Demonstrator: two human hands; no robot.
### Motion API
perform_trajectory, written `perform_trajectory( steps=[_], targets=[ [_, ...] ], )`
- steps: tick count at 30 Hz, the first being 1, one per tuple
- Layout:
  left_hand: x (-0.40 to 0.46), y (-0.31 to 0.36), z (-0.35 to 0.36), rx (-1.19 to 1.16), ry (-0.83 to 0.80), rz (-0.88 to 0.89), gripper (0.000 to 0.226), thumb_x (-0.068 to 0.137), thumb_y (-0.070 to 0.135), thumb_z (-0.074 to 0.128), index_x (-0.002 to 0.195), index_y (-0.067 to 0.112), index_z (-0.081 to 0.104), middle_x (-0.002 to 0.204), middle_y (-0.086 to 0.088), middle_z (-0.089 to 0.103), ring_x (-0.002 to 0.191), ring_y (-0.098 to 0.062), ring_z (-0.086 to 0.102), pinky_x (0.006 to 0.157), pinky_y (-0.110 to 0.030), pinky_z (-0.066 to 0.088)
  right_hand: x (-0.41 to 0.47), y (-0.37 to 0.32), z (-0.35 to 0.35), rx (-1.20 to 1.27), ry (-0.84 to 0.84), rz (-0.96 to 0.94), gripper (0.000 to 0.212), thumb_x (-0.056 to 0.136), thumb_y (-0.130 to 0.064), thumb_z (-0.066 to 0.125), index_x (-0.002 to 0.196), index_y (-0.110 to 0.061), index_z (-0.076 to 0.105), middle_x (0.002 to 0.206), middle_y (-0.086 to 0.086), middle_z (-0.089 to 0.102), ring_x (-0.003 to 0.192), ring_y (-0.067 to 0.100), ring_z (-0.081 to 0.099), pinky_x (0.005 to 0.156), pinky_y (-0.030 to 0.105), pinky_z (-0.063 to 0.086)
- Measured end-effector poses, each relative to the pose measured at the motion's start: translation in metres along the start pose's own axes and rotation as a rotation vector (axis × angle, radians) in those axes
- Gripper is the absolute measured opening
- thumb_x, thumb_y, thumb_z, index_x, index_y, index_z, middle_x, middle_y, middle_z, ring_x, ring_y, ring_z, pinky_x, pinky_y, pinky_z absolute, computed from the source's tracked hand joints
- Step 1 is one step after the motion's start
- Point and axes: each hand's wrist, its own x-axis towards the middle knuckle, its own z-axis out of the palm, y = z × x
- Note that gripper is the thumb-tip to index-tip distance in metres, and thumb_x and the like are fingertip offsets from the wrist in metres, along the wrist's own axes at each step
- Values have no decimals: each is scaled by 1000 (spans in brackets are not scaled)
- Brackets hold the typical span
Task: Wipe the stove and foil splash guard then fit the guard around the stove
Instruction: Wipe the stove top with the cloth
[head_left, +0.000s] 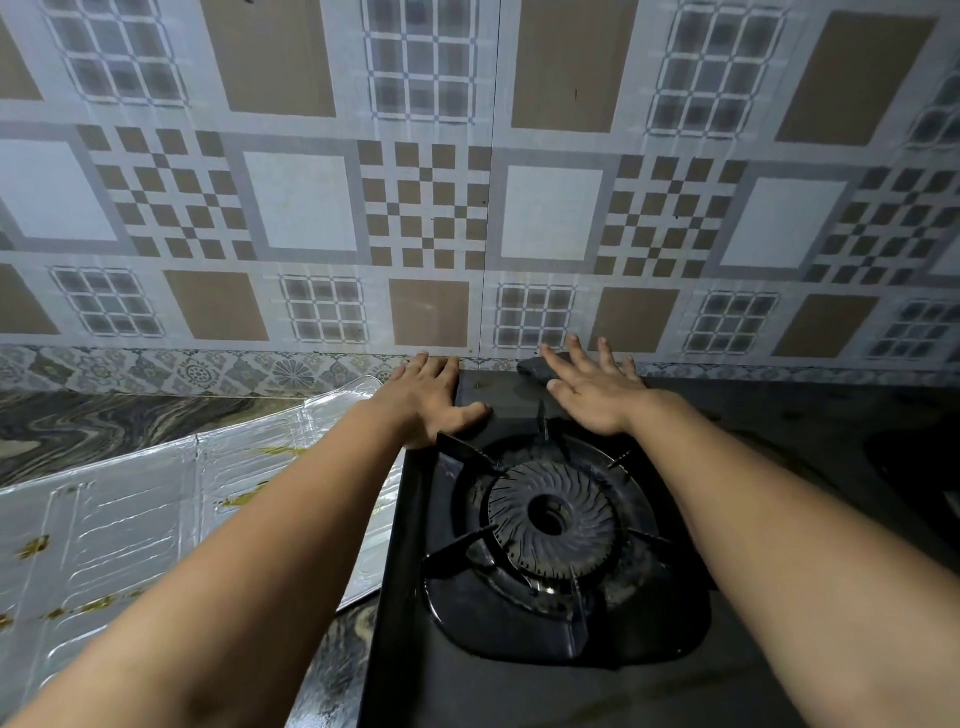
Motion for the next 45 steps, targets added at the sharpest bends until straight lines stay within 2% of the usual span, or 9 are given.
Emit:
perform_trajectory(
  steps=[6, 13, 18, 22, 25, 28, 33, 38, 45],
  targets=[
    [-3, 4, 3, -89, 38, -7, 106, 79, 77, 26, 158, 7, 8, 165, -15, 11, 152, -33, 4, 122, -44, 6, 3, 2, -3, -14, -36, -71, 51, 101, -57, 14, 147, -56, -8, 158, -8, -25, 143, 29, -29, 117, 53, -14],
    [-1, 4, 4, -128, 60, -17, 95, 92, 68, 39, 158, 8, 5, 165, -14, 9, 152, -33, 1, 121, -43, 6, 13, -4, -7, -83, -29, -262, 48, 100, -57, 14, 142, -63, -8, 158, -11, -22, 142, 26, -29, 117, 52, -12],
    [0, 4, 5, -130, 51, -23, 99, 89, 71, 38, 158, 8, 4, 165, -14, 7, 152, -33, -3, 121, -44, 5, 28, -23, -11, -109, -36, -404, 45, 102, -52, 18, 140, -63, -4, 159, -10, -20, 143, 25, -27, 115, 47, -14],
    [-3, 6, 2, -127, 37, -12, 104, 78, 73, 31, 158, 12, 7, 166, -13, 8, 152, -35, -4, 121, -44, 3, 41, -36, -11, -141, -23, -527, 46, 102, -52, 18, 139, -65, -5, 160, -10, -17, 144, 23, -24, 114, 44, -14],
    [-3, 8, 1, -98, 45, 10, 96, 86, 71, 35, 158, 12, 9, 165, -14, 8, 152, -34, -3, 121, -38, -3, 43, -35, -10, -157, -19, -564, 46, 102, -53, 19, 139, -66, -5, 160, -8, -18, 145, 26, -23, 116, 48, -11],
    [-3, 7, 1, -92, 19, -16, 115, 69, 81, 21, 158, 11, 6, 165, -14, 7, 152, -33, -4, 122, -39, -1, 42, -30, -10, -173, -30, -595, 47, 101, -56, 18, 140, -67, -5, 159, -11, -20, 145, 26, -24, 117, 47, -11],
    [-2, 7, 1, -88, 19, -52, 112, 74, 78, 26, 157, 8, 0, 165, -15, 6, 152, -32, -5, 121, -40, 3, 37, -18, -10, -178, -30, -518, 51, 96, -66, 18, 141, -66, -6, 160, -9, -19, 145, 27, -22, 117, 51, -9],
    [-2, 6, 0, -59, -11, -59, 124, 59, 87, 14, 157, 12, 0, 166, -13, 6, 152, -32, -2, 122, -43, 6, 22, -1, -12, -173, -59, -383, 53, 95, -66, 18, 141, -64, -9, 160, -9, -20, 145, 28, -24, 116, 52, -10],
    [5, 3, -4, 15, -36, -60, 130, 56, 93, 14, 158, 13, 5, 160, -18, 22, 147, -33, 21, 119, -45, 20, 1, 42, -17, -93, -143, -150, 56, 93, -69, 17, 141, -64, -11, 160, -8, -23, 144, 33, -26, 115, 57, -11]
  ],
)
